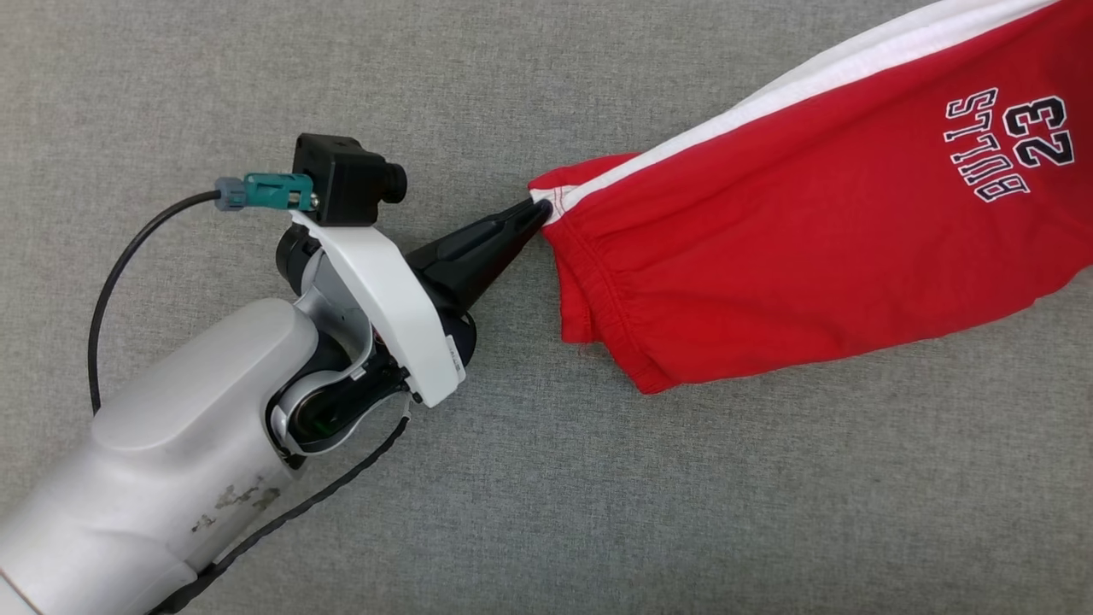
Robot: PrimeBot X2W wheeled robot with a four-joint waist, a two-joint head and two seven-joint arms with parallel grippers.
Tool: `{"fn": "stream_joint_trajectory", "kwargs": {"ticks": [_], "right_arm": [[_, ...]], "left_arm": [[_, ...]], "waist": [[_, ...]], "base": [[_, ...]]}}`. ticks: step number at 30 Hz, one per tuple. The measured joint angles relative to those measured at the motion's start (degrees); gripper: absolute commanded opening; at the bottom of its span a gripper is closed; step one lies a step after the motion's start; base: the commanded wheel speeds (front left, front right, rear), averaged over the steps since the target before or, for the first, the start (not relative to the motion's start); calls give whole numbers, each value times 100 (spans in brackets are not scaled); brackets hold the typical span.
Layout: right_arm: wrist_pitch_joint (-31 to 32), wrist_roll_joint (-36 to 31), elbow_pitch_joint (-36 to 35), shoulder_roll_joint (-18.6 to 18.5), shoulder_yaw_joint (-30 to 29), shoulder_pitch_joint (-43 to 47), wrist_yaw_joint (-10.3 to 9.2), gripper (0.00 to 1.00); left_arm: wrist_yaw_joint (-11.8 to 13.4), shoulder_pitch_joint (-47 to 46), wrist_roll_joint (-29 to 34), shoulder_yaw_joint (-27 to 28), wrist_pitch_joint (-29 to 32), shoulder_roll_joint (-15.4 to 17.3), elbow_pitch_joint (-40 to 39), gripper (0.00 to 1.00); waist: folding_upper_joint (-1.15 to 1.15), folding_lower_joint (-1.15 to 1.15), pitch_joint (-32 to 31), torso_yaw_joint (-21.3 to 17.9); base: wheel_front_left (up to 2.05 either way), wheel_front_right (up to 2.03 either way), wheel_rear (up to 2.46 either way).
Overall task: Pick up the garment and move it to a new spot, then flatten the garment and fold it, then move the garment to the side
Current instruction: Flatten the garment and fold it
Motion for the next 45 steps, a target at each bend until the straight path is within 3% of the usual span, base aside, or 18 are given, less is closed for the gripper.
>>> {"fn": "stream_joint_trajectory", "kwargs": {"ticks": [3,4,5,6,7,15,19,22,25,28,32,36,45], "right_arm": [[-127,62,233,71,330,-247,0,0],[-190,81,311,98,408,-314,0,26],[-290,89,386,136,497,-378,0,95],[-383,100,442,167,573,-433,0,100],[-491,113,525,191,631,-485,0,100],[-1773,240,968,283,760,-508,0,100],[-2464,587,1126,288,580,103,0,100],[-2830,911,1170,310,466,775,0,100],[-3151,1224,1234,336,318,1435,0,100],[-3245,1533,1336,391,221,1998,0,100],[-3238,1829,1517,481,67,2353,0,100],[-2937,1986,1772,513,36,2399,-1,100],[-1884,2071,2413,532,141,1971,0,100]], "left_arm": [[-9,-64,9,-31,-103,-37,107,0],[-9,-78,9,-32,-127,-51,152,21],[-9,-81,9,-45,-151,-70,194,43],[-9,-81,9,-58,-171,-89,235,77],[-9,-82,8,-70,-204,-109,275,100],[98,31,245,-30,-783,-103,537,100],[828,413,771,80,-1490,7,541,100],[1461,998,1127,182,-1661,-46,343,100],[2143,1551,1917,516,-1691,-147,-20,100],[2679,2296,2692,1146,-1711,-480,-531,100],[3090,3237,3841,1645,-1706,-954,-1018,100],[3175,3731,4805,1875,-1707,-1378,-1213,100],[2588,4225,5635,2208,-1707,-2086,-1168,100]], "waist": [[0,0,22,31],[0,0,25,37],[0,0,24,39],[0,0,20,40],[0,0,15,39],[0,0,-228,-31],[0,0,-487,-101],[0,0,-732,-149],[0,0,-986,-189],[0,0,-1210,-203],[0,0,-1404,-123],[0,0,-1450,131],[0,0,-1349,774]], "base": [[0,0,0],[0,0,0],[0,0,0],[0,0,0],[0,0,0],[0,0,0],[0,0,0],[0,0,0],[0,0,0],[0,0,0],[0,0,0],[0,0,0],[0,0,0]]}}
